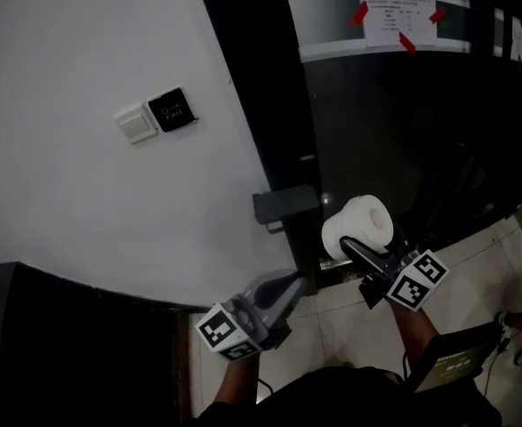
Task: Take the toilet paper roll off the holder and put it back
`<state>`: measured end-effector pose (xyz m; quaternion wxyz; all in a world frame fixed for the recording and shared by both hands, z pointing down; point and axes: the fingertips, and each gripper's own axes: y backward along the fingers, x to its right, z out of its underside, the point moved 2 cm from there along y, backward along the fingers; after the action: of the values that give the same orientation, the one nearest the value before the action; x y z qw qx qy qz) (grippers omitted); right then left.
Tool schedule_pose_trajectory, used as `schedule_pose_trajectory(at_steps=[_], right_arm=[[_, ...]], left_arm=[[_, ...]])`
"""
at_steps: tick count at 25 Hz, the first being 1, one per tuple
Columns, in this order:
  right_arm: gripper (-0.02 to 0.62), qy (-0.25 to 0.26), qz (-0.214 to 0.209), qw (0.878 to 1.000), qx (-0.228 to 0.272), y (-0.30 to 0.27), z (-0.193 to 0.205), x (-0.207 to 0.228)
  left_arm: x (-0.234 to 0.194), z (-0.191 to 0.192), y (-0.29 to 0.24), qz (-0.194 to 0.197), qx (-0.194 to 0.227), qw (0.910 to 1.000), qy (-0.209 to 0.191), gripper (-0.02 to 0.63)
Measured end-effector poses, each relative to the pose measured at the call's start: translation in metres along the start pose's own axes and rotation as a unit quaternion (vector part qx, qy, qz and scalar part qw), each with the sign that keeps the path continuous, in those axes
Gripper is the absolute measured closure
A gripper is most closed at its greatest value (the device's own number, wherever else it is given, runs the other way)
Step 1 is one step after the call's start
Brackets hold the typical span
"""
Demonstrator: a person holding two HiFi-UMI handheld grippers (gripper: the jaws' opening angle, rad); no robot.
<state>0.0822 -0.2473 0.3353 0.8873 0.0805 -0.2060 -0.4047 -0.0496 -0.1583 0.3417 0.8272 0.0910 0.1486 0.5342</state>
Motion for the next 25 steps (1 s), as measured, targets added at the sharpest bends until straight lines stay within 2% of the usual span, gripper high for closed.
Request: schedule_pose_trajectory(at_steps=[7, 13, 15, 17, 19, 22, 23, 25], right_arm=[[0.146, 0.004, 0.002, 1.0, -0.02, -0.001, 0.012, 0.0], [0.146, -0.006, -0.001, 1.0, -0.015, -0.002, 0.011, 0.003], [0.146, -0.024, -0.008, 1.0, -0.006, -0.001, 0.01, 0.004], [0.146, -0.074, -0.02, 0.997, 0.016, 0.001, 0.009, 0.009], [0.146, -0.165, -0.031, 0.984, 0.056, 0.005, 0.009, 0.019], [0.146, -0.31, -0.03, 0.942, 0.125, 0.013, 0.013, 0.044], [0.146, -0.34, -0.023, 0.929, 0.14, 0.016, 0.016, 0.053], [0.146, -0.371, -0.006, 0.916, 0.154, 0.02, 0.023, 0.066]], left_arm=[[0.001, 0.002, 0.005, -0.005, -0.008, 1.0, 0.002, 0.606], [-0.002, 0.003, 0.002, -0.006, -0.012, 0.9999, 0.003, 0.605], [-0.004, 0.005, 0.001, -0.004, -0.014, 0.9999, 0.005, 0.606], [-0.005, 0.007, 0.0, -0.001, -0.016, 0.9999, 0.007, 0.605], [-0.005, 0.006, -0.002, 0.002, -0.013, 0.9999, 0.01, 0.604], [-0.008, 0.009, -0.002, -0.001, -0.017, 0.9998, 0.01, 0.606], [-0.01, 0.009, -0.001, -0.003, -0.019, 0.9998, 0.01, 0.606], [-0.013, 0.01, 0.0, -0.007, -0.02, 0.9997, 0.011, 0.606]])
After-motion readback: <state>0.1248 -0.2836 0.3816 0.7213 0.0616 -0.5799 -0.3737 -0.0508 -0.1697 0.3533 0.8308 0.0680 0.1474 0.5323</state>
